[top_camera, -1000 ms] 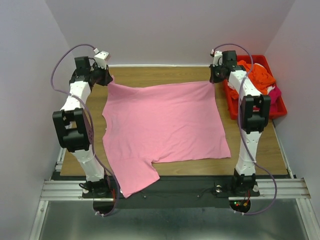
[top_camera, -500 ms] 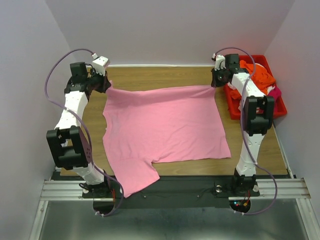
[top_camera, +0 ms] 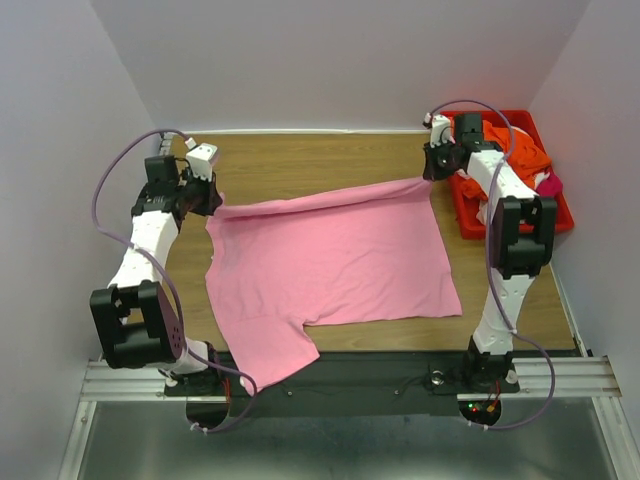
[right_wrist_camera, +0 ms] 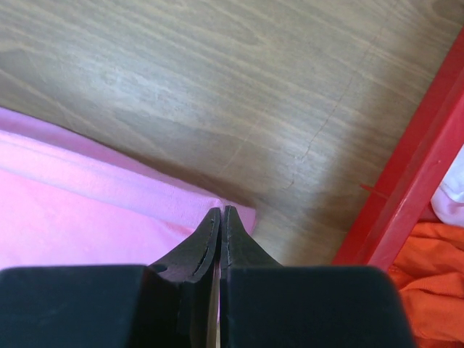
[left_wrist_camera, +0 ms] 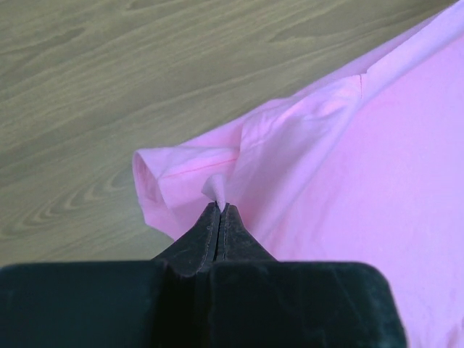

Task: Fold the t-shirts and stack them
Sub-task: Fold the tshirt

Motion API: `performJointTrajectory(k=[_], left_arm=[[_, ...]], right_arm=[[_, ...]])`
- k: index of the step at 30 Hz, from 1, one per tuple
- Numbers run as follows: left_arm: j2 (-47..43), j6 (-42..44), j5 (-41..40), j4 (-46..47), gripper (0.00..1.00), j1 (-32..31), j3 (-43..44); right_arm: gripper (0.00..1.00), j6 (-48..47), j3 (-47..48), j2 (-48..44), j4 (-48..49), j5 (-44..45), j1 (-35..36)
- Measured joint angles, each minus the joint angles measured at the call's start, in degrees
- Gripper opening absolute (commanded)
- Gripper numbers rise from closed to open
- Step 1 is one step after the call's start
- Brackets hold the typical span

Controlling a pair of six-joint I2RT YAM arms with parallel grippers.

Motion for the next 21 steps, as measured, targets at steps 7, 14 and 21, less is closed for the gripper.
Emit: performJointTrajectory(k=[7,14,21], left_arm=[[-5.03,0.22,-0.28,-1.03,0.0,0.0,-4.15],[-8.13,1.38,-0.9,-2.21,0.0,0.0,-8.96],[-8.41,2.62,-2.23,-3.04,0.0,0.0,-12.5]], right_arm=[[0.0,-2.45,-3.76,-1.14,-0.15,-0.61,-0.76],[0.01,-5.9,-8.11,-3.61,-0.04,-1.01,-1.33],[0.01,-8.07,-12.0,-4.37,0.15,-1.57,-1.36]])
